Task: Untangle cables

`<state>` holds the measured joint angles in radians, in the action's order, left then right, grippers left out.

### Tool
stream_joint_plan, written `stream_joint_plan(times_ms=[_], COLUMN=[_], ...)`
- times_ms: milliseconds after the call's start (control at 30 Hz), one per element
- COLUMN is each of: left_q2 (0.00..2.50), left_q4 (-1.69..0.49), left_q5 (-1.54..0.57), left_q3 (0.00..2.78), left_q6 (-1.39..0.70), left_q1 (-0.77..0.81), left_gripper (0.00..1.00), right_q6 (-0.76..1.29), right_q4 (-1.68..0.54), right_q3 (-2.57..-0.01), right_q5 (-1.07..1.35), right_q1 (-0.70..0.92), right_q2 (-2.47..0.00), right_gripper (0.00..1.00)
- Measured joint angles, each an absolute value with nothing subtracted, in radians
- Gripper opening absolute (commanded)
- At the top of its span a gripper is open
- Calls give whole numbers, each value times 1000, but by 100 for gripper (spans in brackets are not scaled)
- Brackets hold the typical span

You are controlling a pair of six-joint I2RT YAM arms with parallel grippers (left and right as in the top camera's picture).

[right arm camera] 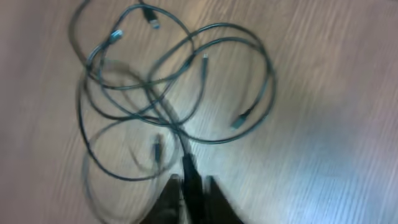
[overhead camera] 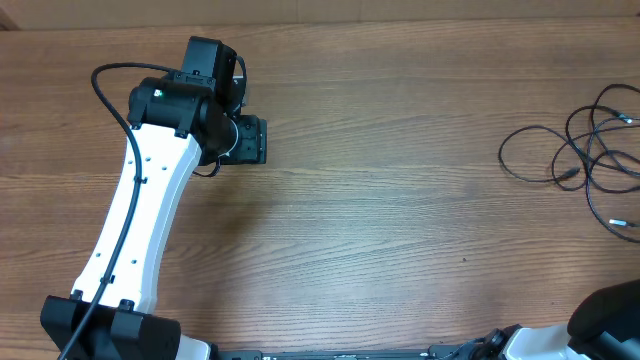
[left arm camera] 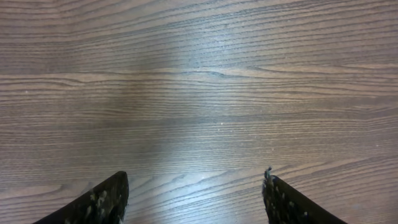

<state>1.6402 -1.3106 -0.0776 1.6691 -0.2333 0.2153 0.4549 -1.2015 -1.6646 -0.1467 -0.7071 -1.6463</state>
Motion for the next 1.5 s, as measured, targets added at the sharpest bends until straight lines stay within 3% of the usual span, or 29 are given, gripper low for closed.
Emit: stream_joint_plan(times_ms=[33, 100, 467, 500, 533, 600, 700, 867, 1100, 1333, 1500], left_q2=[1640, 1640, 1640, 1640, 1640, 1640, 1640, 1640, 1640, 1548, 1227], left_q4=[-1312, -1314, -1317, -1317, -1317, -1317, -1333, -1467, -1683, -1668, -1475], left_q5=[-78, -78, -73, -67, -62, -40, -15, 43, 89, 96, 110], left_q3=[1669, 1669, 1669, 1669, 1669, 1669, 1669, 1669, 1669, 1567, 1349], left_q6=[-233, -233, -233, -233, -233, -234, -241, -298, -350, -369, -375], left_q1=[215, 215, 215, 215, 215, 215, 215, 214, 198, 198, 198], left_gripper=[70, 70, 73, 76, 87, 100, 99, 100, 100, 99, 100], right_q6=[456, 444, 246, 223, 193, 131, 65, 17, 65, 181, 220], right_q4=[-1195, -1188, -1207, -1218, -1232, -1259, -1294, -1389, -1469, -1458, -1267], right_q3=[-1665, -1665, -1665, -1665, -1665, -1665, -1665, -1665, -1665, -1628, -1431], right_q5=[-128, -82, 247, 271, 292, 319, 313, 209, 121, 25, -9], right_q1=[-708, -697, -597, -575, -546, -469, -322, -75, 106, 201, 254], right_q2=[-1646, -1646, -1646, -1646, -1646, -1646, -1646, -1646, -1646, -1589, -1297], right_gripper=[68, 78, 83, 84, 88, 92, 100, 100, 100, 100, 100])
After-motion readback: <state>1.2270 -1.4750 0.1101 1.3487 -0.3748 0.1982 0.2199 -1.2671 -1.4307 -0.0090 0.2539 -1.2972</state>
